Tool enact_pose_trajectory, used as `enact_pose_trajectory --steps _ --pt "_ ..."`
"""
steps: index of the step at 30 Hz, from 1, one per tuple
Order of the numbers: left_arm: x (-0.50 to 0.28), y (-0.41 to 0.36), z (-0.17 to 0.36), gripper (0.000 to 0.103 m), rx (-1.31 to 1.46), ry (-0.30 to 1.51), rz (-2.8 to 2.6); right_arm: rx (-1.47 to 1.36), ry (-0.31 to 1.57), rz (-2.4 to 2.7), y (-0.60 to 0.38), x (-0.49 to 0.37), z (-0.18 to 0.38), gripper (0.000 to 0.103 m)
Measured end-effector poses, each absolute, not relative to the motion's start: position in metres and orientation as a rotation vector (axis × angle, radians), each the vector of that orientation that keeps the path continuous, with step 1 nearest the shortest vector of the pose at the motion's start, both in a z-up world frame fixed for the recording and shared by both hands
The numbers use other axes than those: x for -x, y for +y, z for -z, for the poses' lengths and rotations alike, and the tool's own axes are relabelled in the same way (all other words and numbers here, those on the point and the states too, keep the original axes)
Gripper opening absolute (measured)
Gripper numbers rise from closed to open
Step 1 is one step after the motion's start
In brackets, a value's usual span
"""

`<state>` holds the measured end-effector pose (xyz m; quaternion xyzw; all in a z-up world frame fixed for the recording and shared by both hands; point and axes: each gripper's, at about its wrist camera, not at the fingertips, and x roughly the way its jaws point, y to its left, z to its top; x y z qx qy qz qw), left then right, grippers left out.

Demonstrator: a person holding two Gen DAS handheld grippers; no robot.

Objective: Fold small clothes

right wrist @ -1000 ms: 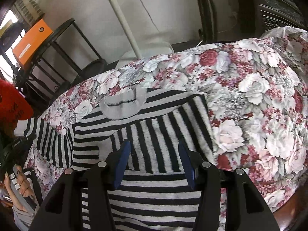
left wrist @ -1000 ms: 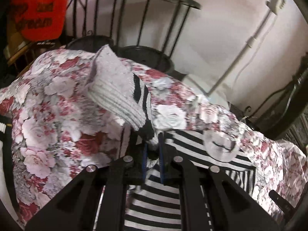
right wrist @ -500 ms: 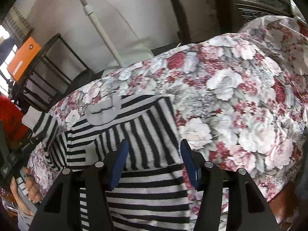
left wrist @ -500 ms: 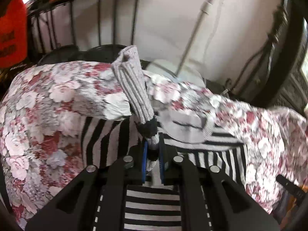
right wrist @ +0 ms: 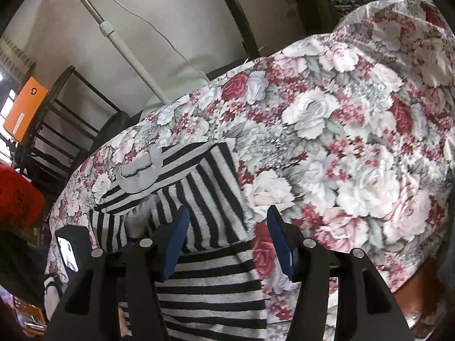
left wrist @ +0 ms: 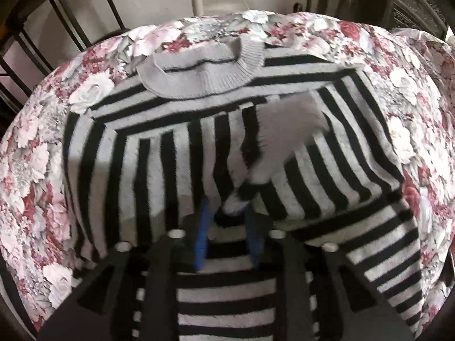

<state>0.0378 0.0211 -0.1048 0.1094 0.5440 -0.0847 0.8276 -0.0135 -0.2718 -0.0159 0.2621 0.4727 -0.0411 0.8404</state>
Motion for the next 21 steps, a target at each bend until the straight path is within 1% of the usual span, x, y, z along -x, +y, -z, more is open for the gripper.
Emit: enact_pose_trajectory --steps 1,2,3,4,8,11,17,21 --pt "-0.035 0.023 0.099 0.046 -0.23 1.139 0.181 -0.559 1.002 0.081 -0.269 0.011 0.017 0.057" --pt "-0.033 0.026 0.09 0.065 -0.224 1.113 0.177 -0.566 1.007 0.07 -0.264 0.007 0.018 0.057" --pt "-0.031 0.029 0.082 0.072 -0.218 1.094 0.174 -0.568 1.013 0.057 -0.258 0.002 0.019 0.057" --pt "-0.03 0.033 0.073 0.077 -0.207 1.072 0.173 -0.568 1.021 0.044 -0.252 -0.002 0.02 0.057" --pt "-0.031 0.063 0.042 0.084 -0.153 1.015 0.151 -0.601 1.095 -0.051 -0.219 -0.024 0.039 0.057" --pt "-0.042 0.093 0.039 0.084 -0.119 1.015 0.081 -0.633 1.154 -0.073 -0.198 -0.037 0.061 0.057" --pt "-0.06 0.183 0.061 0.084 -0.027 1.092 -0.13 -0.662 1.193 -0.053 -0.179 -0.062 0.104 0.057" --pt "-0.068 0.211 0.077 0.084 -0.014 1.133 -0.196 -0.696 1.214 -0.049 -0.17 -0.077 0.132 0.056"
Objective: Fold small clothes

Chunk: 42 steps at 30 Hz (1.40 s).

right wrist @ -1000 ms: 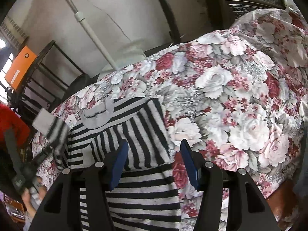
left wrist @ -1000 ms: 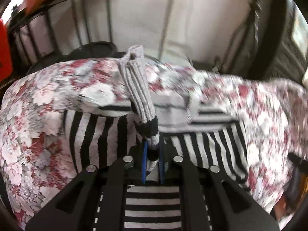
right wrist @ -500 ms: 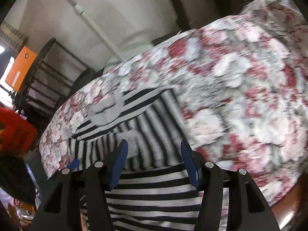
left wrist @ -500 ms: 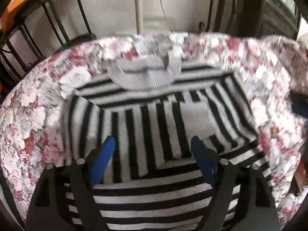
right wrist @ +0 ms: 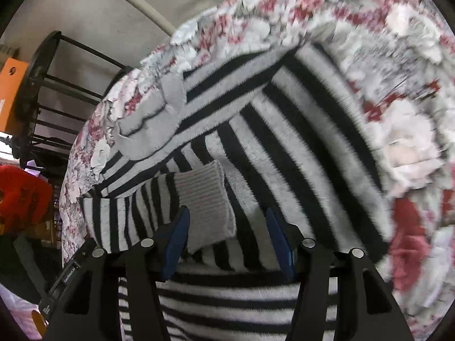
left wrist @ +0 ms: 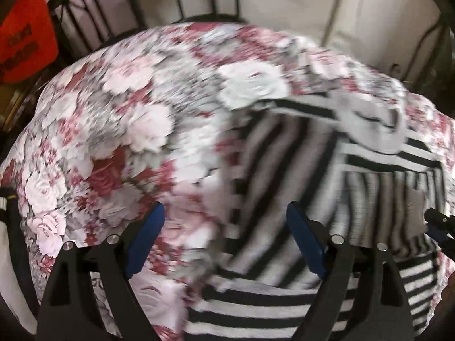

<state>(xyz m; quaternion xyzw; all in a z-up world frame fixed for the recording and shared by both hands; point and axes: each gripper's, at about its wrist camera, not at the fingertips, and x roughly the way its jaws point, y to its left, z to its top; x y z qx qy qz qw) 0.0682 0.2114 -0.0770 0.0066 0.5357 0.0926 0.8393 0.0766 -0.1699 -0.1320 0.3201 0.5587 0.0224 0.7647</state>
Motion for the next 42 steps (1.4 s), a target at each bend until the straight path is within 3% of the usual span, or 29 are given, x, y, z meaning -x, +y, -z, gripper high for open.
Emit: enact_pose_trajectory --steps 3,4,5,7,12,14,16,20,25,29,31,32,35,38,42 --pt "-0.073 0.227 0.093 0.084 -0.015 1.178 -0.239 -0.624 1.213 -0.061 -0.152 -0.082 0.137 0.053" --pt "-0.075 0.231 0.097 0.084 -0.014 1.187 -0.257 -0.568 1.205 -0.074 -0.144 -0.084 0.134 0.031" --pt "-0.076 0.233 0.099 0.084 -0.017 1.189 -0.267 -0.519 1.193 -0.068 -0.139 -0.085 0.13 0.017" --pt "-0.078 0.235 0.101 0.084 -0.02 1.183 -0.282 -0.486 1.151 -0.069 -0.138 -0.083 0.122 0.011" --pt "-0.078 0.225 0.091 0.084 -0.006 1.106 -0.259 -0.386 1.005 -0.03 -0.157 -0.068 0.079 0.009" --pt "-0.08 0.215 0.096 0.089 -0.069 1.115 -0.276 -0.337 1.044 0.033 -0.17 -0.069 0.089 0.01" --pt "-0.082 0.197 0.127 0.092 -0.245 1.193 -0.317 -0.254 1.238 0.103 -0.176 -0.078 0.134 0.008" --pt "-0.077 0.183 0.119 0.091 -0.358 1.143 -0.341 -0.269 1.184 0.113 -0.176 -0.075 0.121 0.011" --pt "-0.07 0.194 0.076 0.087 -0.091 1.052 -0.202 -0.275 0.978 0.007 -0.157 -0.079 0.076 0.012" --pt "-0.073 0.17 0.094 0.088 -0.141 1.102 -0.134 -0.282 1.078 -0.096 -0.133 -0.096 0.11 0.012" --pt "-0.08 0.157 0.139 0.092 -0.286 1.251 -0.124 -0.244 1.184 -0.106 -0.127 -0.099 0.135 0.008" --pt "-0.079 0.158 0.141 0.097 -0.29 1.241 -0.133 -0.256 1.179 -0.109 -0.129 -0.098 0.141 0.008" --pt "-0.078 0.153 0.116 0.091 -0.261 1.183 -0.133 -0.288 1.162 -0.087 -0.135 -0.098 0.123 0.012" --pt "-0.069 0.142 0.085 0.091 -0.186 1.077 -0.034 -0.283 1.081 -0.084 -0.141 -0.087 0.097 0.014" --pt "-0.068 0.123 0.114 0.092 -0.229 1.163 0.014 -0.275 1.156 -0.098 -0.135 -0.087 0.116 0.014"
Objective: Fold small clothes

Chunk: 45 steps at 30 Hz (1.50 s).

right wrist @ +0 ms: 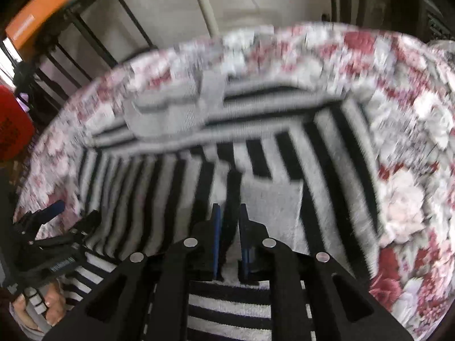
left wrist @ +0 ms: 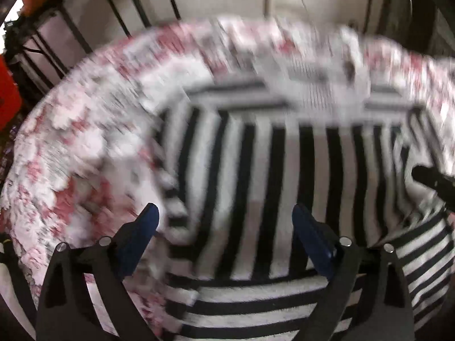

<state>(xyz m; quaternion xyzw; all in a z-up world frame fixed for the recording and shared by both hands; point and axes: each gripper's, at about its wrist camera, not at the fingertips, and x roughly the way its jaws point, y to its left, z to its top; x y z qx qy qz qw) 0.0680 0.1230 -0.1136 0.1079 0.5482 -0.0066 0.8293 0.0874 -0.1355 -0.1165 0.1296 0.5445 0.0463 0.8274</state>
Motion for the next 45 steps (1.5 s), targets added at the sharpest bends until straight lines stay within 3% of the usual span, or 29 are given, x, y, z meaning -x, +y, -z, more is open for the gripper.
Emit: enact_pose_trajectory --steps 3,9,11,13,23,29,35,41,45 --pt "-0.065 0.116 0.148 0.099 -0.329 1.222 -0.009 -0.195 1.2 -0.099 -0.13 -0.083 0.135 0.014" --pt "-0.074 0.108 0.105 0.098 -0.24 1.063 0.013 -0.156 1.05 -0.116 -0.114 -0.081 0.101 0.018" --pt "-0.085 0.108 0.111 0.098 -0.247 1.091 0.012 -0.139 1.084 -0.097 -0.117 -0.084 0.11 0.031" --pt "-0.09 0.112 0.145 0.099 -0.251 1.234 0.001 -0.152 1.202 -0.088 -0.125 -0.087 0.137 0.036" --pt "-0.078 0.105 0.11 0.097 -0.174 1.148 0.055 -0.181 1.136 -0.106 -0.122 -0.075 0.104 0.036" --pt "-0.082 0.1 0.152 0.099 -0.319 1.255 0.057 -0.13 1.237 -0.106 -0.111 -0.075 0.136 0.041" --pt "-0.109 0.115 0.114 0.099 -0.232 1.104 -0.012 -0.24 1.076 -0.073 -0.13 -0.096 0.104 0.04" --pt "-0.157 0.142 0.149 0.099 -0.106 1.222 -0.063 -0.266 1.142 -0.048 -0.149 -0.117 0.141 0.038" --pt "-0.168 0.149 0.14 0.099 -0.056 1.177 -0.078 -0.286 1.078 -0.044 -0.155 -0.114 0.119 0.036"
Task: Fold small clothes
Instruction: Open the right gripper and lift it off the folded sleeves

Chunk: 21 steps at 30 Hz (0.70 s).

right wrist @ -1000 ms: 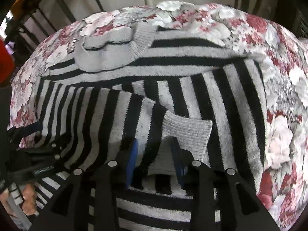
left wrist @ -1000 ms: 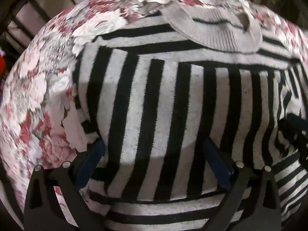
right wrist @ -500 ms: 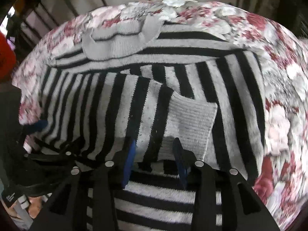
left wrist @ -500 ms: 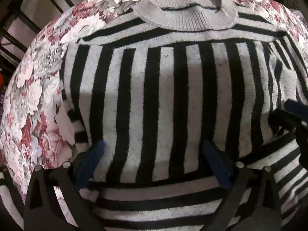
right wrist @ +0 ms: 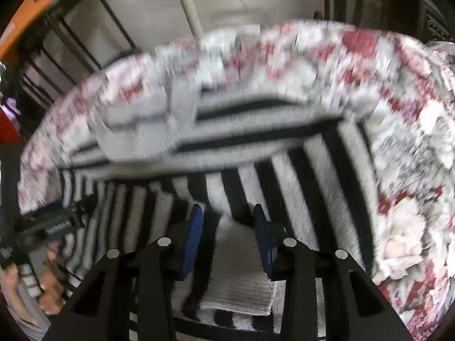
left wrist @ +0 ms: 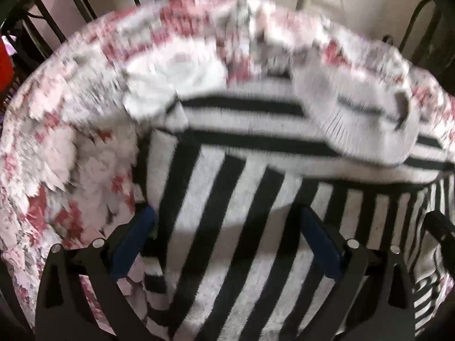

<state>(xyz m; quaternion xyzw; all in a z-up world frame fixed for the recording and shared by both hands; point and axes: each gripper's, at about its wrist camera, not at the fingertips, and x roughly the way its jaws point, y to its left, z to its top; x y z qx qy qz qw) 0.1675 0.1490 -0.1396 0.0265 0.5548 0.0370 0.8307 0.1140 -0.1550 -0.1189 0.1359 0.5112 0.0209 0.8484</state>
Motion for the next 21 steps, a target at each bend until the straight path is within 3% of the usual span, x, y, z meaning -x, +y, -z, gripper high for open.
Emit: enact_pose_trajectory --steps 4,7,13,21 --pt "-0.17 0.162 0.144 0.099 -0.089 1.188 -0.143 -0.3 1.078 0.047 -0.179 -0.117 0.117 0.04" --pt "-0.168 0.175 0.163 0.099 0.01 1.263 -0.12 -0.359 1.136 0.052 -0.196 -0.115 0.142 0.033" --pt "-0.158 0.165 0.123 0.098 -0.046 1.169 -0.121 -0.319 1.107 0.019 -0.178 -0.102 0.103 0.037" --pt "-0.106 0.175 0.089 0.098 -0.051 1.198 -0.119 -0.29 1.182 -0.025 -0.153 -0.07 0.09 0.042"
